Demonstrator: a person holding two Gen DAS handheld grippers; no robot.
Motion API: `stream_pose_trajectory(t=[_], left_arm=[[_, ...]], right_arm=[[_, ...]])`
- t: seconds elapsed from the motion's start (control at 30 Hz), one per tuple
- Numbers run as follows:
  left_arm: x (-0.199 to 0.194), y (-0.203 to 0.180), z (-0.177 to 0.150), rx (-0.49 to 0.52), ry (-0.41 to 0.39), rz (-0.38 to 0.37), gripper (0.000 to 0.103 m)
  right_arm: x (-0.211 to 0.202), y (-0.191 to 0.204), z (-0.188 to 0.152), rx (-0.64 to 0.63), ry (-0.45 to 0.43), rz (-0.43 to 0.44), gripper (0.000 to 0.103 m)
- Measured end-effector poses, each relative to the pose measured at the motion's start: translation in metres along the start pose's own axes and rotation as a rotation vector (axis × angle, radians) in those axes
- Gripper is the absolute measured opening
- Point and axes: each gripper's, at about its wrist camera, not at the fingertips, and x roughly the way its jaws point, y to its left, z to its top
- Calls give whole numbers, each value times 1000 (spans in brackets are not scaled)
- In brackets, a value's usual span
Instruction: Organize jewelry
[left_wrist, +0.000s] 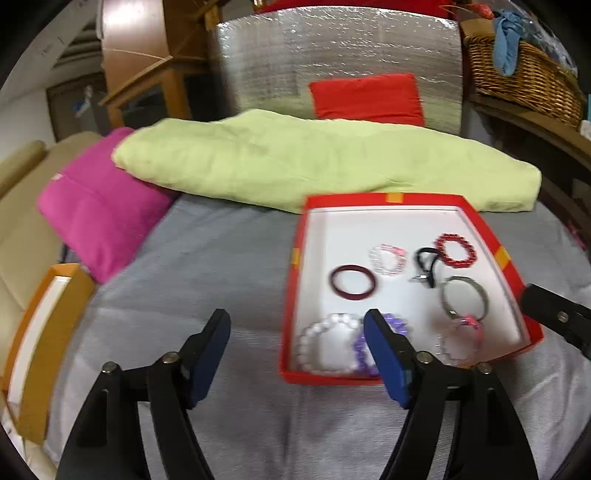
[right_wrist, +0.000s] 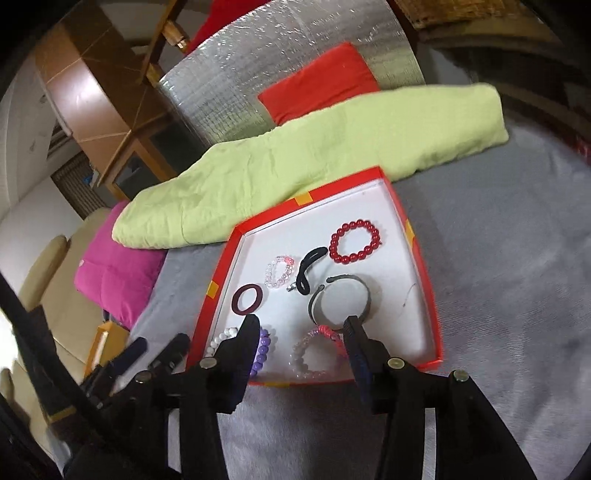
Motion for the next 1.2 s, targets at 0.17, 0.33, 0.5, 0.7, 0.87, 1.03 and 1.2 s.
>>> stream_pose_trajectory(t=[0.17, 0.33, 0.5, 0.7, 0.87, 1.03, 1.2], left_arm=[[-18, 8, -2, 5, -39, 83, 78], [-48, 18, -4, -11, -70, 77, 84], [-84, 29, -6, -65, -107, 25, 84], [-106, 35, -13, -98, -102, 25, 85], [-112, 41, -21, -98, -121, 58, 85], [-112, 42, -22, -89, -119, 46, 85], [-113, 39, -22, -79, -124, 33, 85]], right_arm=[[-24, 20, -11, -150, -24, -106, 59], [-50, 25, -24, -224, -54, -163, 67], [-78, 24, -36, -255, -82, -235, 67], [-113, 24, -47, -234, -115, -231, 68], [-133, 31, -61, -240, -137, -234, 70], [-124, 42, -64, -261, -129, -229, 72], [-110, 43, -64, -242, -103, -226, 72]])
